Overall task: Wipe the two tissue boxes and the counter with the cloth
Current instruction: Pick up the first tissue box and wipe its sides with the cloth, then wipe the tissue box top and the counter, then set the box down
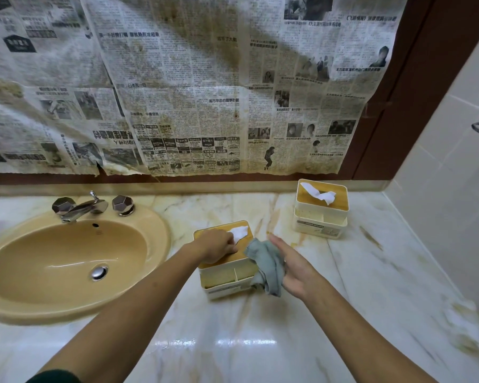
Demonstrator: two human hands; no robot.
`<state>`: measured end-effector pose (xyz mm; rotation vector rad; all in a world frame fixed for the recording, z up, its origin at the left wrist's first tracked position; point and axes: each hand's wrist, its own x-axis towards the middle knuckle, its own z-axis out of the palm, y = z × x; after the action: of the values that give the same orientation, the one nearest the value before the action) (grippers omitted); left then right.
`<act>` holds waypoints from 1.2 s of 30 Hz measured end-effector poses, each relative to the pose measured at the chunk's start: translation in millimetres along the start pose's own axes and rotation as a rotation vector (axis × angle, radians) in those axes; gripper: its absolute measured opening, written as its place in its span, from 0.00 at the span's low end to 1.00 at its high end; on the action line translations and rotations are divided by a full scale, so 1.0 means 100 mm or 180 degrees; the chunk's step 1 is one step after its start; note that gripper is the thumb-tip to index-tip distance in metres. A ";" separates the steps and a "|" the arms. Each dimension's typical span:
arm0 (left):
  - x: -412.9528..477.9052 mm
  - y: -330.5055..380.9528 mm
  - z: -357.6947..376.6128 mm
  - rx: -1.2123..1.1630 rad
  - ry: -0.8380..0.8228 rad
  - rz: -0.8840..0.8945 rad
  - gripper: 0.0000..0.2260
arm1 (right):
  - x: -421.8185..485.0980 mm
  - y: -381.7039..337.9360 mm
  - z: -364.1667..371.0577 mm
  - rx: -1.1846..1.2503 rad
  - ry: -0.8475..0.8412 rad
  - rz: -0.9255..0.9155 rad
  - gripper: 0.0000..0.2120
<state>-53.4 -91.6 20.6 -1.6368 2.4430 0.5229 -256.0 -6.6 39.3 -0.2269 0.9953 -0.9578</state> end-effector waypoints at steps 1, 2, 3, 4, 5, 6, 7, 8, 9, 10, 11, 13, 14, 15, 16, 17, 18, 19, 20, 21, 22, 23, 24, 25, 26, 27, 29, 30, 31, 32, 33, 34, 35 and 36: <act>-0.02 -0.01 -0.02 -0.0087 0.0037 0.0025 0.13 | 0.02 0.02 0.00 -0.0262 -0.0073 -0.0132 0.15; -0.05 -0.02 -0.04 -0.0150 0.0096 0.0074 0.12 | 0.04 0.04 0.00 -0.0651 -0.0017 -0.0311 0.18; -0.07 -0.05 -0.06 -0.0200 0.0169 0.0128 0.11 | 0.06 0.06 0.00 -0.1036 0.0112 -0.0464 0.21; -0.09 -0.08 -0.08 -0.0245 0.0269 0.0185 0.10 | 0.09 0.07 -0.01 -0.1238 0.0210 -0.0538 0.24; -0.11 -0.11 -0.08 -0.0314 0.0379 0.0232 0.10 | 0.09 0.08 -0.01 -0.1276 0.0212 -0.0548 0.25; -0.15 -0.11 -0.09 -0.0412 0.0484 0.0287 0.09 | 0.09 0.07 -0.01 -0.1218 0.0119 -0.0552 0.25; -0.19 -0.12 -0.10 -0.0577 0.0555 0.0330 0.08 | 0.08 0.06 -0.01 -0.1079 0.0008 -0.0546 0.22; -0.24 -0.12 -0.11 -0.0840 0.0594 0.0389 0.08 | 0.07 0.04 -0.01 -0.0864 -0.0125 -0.0534 0.19; -0.28 -0.11 -0.12 -0.1171 0.0584 0.0432 0.07 | 0.05 0.02 -0.02 -0.0634 -0.0251 -0.0517 0.17; -0.33 -0.08 -0.13 -0.1494 0.0520 0.0474 0.06 | 0.04 0.01 -0.03 -0.0398 -0.0354 -0.0504 0.16; -0.37 -0.05 -0.13 -0.1763 0.0394 0.0502 0.07 | 0.03 0.00 -0.05 -0.0162 -0.0437 -0.0492 0.15; -0.42 0.03 -0.13 -0.2148 0.0099 0.0538 0.10 | 0.04 -0.02 -0.07 0.0254 -0.0377 -0.0385 0.13; -0.44 0.08 -0.14 -0.2328 -0.0009 0.0535 0.12 | 0.04 -0.02 -0.07 0.0410 -0.0328 -0.0287 0.12; -0.45 0.12 -0.15 -0.2544 -0.0082 0.0508 0.14 | 0.04 0.00 -0.06 0.0529 -0.0377 -0.0187 0.13; -0.47 0.16 -0.17 -0.2777 -0.0128 0.0448 0.15 | 0.02 0.02 -0.03 0.0571 -0.0484 -0.0137 0.17; -0.48 0.18 -0.18 -0.2948 -0.0147 0.0366 0.15 | 0.02 0.04 0.00 0.0531 -0.0534 -0.0148 0.21; -0.49 0.19 -0.20 -0.3036 -0.0160 0.0279 0.16 | 0.04 0.06 0.01 0.0440 -0.0489 -0.0242 0.25; -0.48 0.18 -0.20 -0.3083 -0.0187 0.0202 0.17 | 0.06 0.07 0.00 0.0263 -0.0336 -0.0382 0.30; -0.49 0.17 -0.20 -0.3141 -0.0267 0.0134 0.18 | 0.08 0.08 -0.01 0.0010 -0.0154 -0.0527 0.32; -0.49 0.16 -0.19 -0.3187 -0.0373 0.0085 0.18 | 0.08 0.07 0.00 -0.0245 -0.0077 -0.0624 0.31; -0.49 0.16 -0.19 -0.3243 -0.0479 0.0004 0.19 | 0.08 0.05 0.02 -0.0447 -0.0085 -0.0662 0.28; -0.48 0.17 -0.18 -0.3314 -0.0553 -0.0093 0.18 | 0.05 0.02 0.06 -0.0589 -0.0174 -0.0697 0.26; -0.48 0.18 -0.19 -0.3417 -0.0584 -0.0210 0.18 | 0.04 -0.01 0.09 -0.0680 -0.0258 -0.0730 0.25; -0.48 0.21 -0.19 -0.3579 -0.0619 -0.0283 0.18 | 0.02 -0.05 0.12 -0.0732 -0.0357 -0.0750 0.25; -0.48 0.22 -0.20 -0.3779 -0.0679 -0.0308 0.18 | 0.00 -0.09 0.14 -0.0777 -0.0448 -0.0765 0.25; -0.48 0.24 -0.21 -0.3993 -0.0775 -0.0296 0.17 | -0.01 -0.12 0.16 -0.0819 -0.0514 -0.0759 0.26; -0.48 0.21 -0.23 -0.4415 -0.0954 -0.0226 0.17 | -0.01 -0.19 0.16 -0.0899 -0.0606 -0.0722 0.28; -0.48 0.19 -0.24 -0.4593 -0.1007 -0.0132 0.18 | 0.00 -0.22 0.16 -0.0963 -0.0649 -0.0719 0.30; -0.48 0.17 -0.25 -0.4713 -0.0993 -0.0013 0.19 | 0.01 -0.24 0.16 -0.1068 -0.0682 -0.0747 0.32; -0.47 0.17 -0.26 -0.4798 -0.0896 0.0081 0.18 | 0.01 -0.27 0.16 -0.1197 -0.0711 -0.0808 0.33; -0.47 0.16 -0.26 -0.4801 -0.0681 0.0111 0.15 | 0.01 -0.30 0.17 -0.1360 -0.0698 -0.0889 0.35; -0.47 0.17 -0.28 -0.4790 -0.0413 0.0058 0.12 | 0.01 -0.33 0.17 -0.1556 -0.0631 -0.0967 0.36; -0.48 0.18 -0.30 -0.4760 -0.0171 -0.0008 0.10 | 0.00 -0.37 0.18 -0.1781 -0.0524 -0.1020 0.38; -0.48 0.18 -0.33 -0.4744 0.0009 -0.0057 0.11 | 0.00 -0.39 0.18 -0.1963 -0.0414 -0.1039 0.40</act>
<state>-48.7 -55.9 69.9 -1.8340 1.8966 2.7056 -264.0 -33.6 71.5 -0.9794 1.1319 -0.8892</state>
